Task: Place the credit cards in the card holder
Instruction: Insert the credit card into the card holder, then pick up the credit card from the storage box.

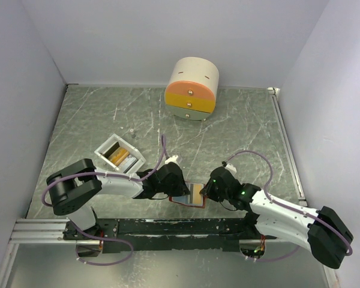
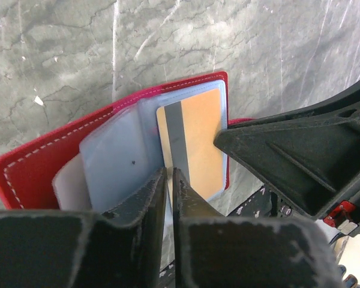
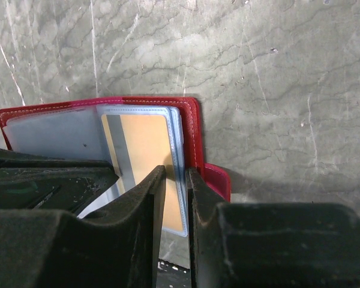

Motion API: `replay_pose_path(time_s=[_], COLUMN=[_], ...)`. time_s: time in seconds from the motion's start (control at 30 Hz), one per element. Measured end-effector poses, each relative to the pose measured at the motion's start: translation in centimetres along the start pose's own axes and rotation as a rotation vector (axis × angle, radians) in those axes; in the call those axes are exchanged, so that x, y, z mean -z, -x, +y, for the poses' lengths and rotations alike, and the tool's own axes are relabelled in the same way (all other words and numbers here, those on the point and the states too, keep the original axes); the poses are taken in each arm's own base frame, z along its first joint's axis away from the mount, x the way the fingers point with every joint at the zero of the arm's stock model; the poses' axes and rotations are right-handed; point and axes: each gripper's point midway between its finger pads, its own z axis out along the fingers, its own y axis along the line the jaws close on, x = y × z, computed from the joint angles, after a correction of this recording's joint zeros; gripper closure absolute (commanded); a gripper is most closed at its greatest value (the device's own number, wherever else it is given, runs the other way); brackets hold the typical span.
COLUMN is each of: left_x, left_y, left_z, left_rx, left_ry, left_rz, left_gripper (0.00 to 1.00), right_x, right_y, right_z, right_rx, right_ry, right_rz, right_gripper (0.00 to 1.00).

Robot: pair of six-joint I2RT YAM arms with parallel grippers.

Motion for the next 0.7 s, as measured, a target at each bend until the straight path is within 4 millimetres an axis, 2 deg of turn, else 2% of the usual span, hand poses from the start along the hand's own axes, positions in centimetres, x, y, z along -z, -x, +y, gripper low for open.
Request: replay_pose_path(time_s=[0.17, 0.33, 0.4, 0.5, 0.57, 0.63, 0.7], left_x=[0.0, 0.0, 0.1, 0.7, 1.2, 2.0, 2.9], left_y=[-0.1, -0.1, 0.0, 0.3, 0.9, 1.7, 2.8], left_z=[0.0, 0.1, 0.1, -0.1, -0.5, -1.0, -1.5], left_rx=[-0.002, -0.005, -0.016, -0.039, -0.061, -0.089, -0.119], left_ry=[0.0, 0.001, 0.004, 0.007, 0.006, 0.012, 0.022], left_rz=[0.004, 0.004, 0.005, -0.004, -0.019, -0.043, -0.076], left_gripper=[0.76, 0.6, 0.55, 0.43, 0.25, 0.2, 0.19], right_x=[-0.1, -0.1, 0.0, 0.2, 0.4, 0.7, 1.1], right_y=[0.1, 0.4, 0.5, 0.7, 0.8, 0.9, 1.1], right_z=[0.2, 0.1, 0.1, -0.1, -0.3, -0.3, -0.2], right_rx=[0.019, 0.042, 0.049, 0.058, 0.062, 0.064, 0.067], right_ry=[-0.005, -0.014, -0.019, -0.025, -0.029, -0.03, -0.021], right_rz=[0.002, -0.007, -0.012, -0.018, -0.026, -0.032, -0.039], right_gripper=[0.8, 0.78, 0.75, 0.7, 0.67, 0.64, 0.62])
